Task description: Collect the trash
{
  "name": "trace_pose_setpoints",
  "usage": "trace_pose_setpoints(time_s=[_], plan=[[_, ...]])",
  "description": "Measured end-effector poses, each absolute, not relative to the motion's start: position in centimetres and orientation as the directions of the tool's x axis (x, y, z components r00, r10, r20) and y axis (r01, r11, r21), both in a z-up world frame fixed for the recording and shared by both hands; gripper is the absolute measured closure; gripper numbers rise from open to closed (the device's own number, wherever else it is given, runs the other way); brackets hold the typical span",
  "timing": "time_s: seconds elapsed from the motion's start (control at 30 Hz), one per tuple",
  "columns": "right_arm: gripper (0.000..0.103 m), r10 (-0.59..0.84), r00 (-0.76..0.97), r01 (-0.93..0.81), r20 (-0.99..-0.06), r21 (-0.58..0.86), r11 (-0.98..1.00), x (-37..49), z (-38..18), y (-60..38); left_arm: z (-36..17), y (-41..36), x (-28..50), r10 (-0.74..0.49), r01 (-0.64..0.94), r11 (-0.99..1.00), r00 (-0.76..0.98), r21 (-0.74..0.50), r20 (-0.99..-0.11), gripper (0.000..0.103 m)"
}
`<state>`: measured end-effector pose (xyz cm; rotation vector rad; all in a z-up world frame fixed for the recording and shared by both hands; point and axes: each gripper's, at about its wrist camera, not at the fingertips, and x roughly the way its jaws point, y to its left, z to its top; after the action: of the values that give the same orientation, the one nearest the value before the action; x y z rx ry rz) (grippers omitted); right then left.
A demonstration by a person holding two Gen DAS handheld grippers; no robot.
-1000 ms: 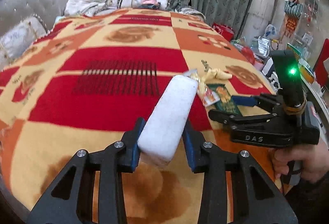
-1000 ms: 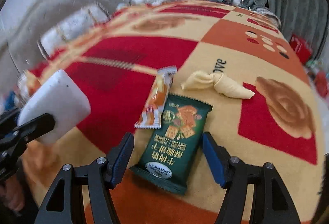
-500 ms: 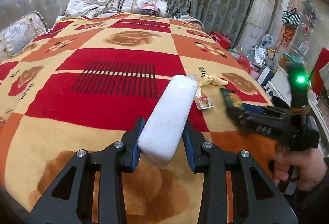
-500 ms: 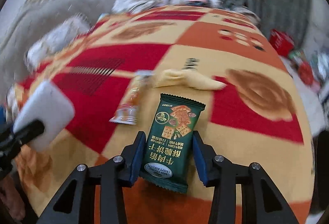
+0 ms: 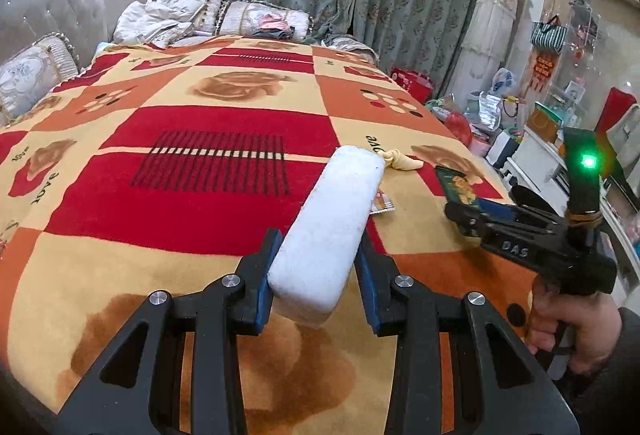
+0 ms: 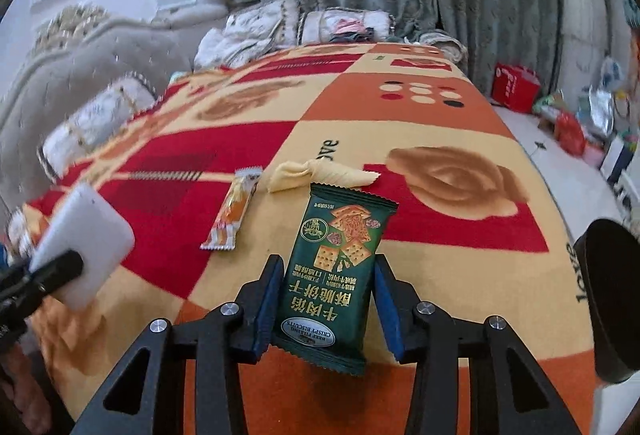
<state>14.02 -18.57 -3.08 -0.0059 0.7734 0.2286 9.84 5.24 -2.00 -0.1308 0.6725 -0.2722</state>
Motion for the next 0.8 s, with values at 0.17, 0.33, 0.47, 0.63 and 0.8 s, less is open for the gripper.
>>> trace_pose_setpoints(time_s=[0.17,0.33,0.47,0.63,0.8], plan=[[0.060,0.167,0.689,-0.191,-0.705,0.046,0.980,14.2,-3.5,-18.5,-2.1,5.0,9.6,-0.302,0.232,0.953,0.745,-0.193,-0.595,0.069],[0.060,0.131,0.681,-0.183,-0.720,0.005,0.983,14.3,-3.8,-18.0,-1.7,5.2,9.3,-0.321,0.239,0.947,0.748,-0.216,-0.580,0.069],[0.060,0.113,0.685,-0.189,-0.720,-0.025,0.982,14.0,-3.8,-17.5,-1.5,5.3,9.4,-0.339,0.247,0.940,0.745,-0.235,-0.574,0.069],[0.060,0.104,0.684,-0.188,-0.722,-0.037,0.981,14.1,-3.9,-17.3,-1.5,5.4,9.3,-0.352,0.258,0.935,0.743,-0.242,-0.569,0.069],[0.060,0.095,0.681,-0.194,-0.726,-0.054,0.979,14.2,-4.0,-16.9,-1.4,5.7,9.3,-0.358,0.253,0.932,0.744,-0.259,-0.564,0.069]])
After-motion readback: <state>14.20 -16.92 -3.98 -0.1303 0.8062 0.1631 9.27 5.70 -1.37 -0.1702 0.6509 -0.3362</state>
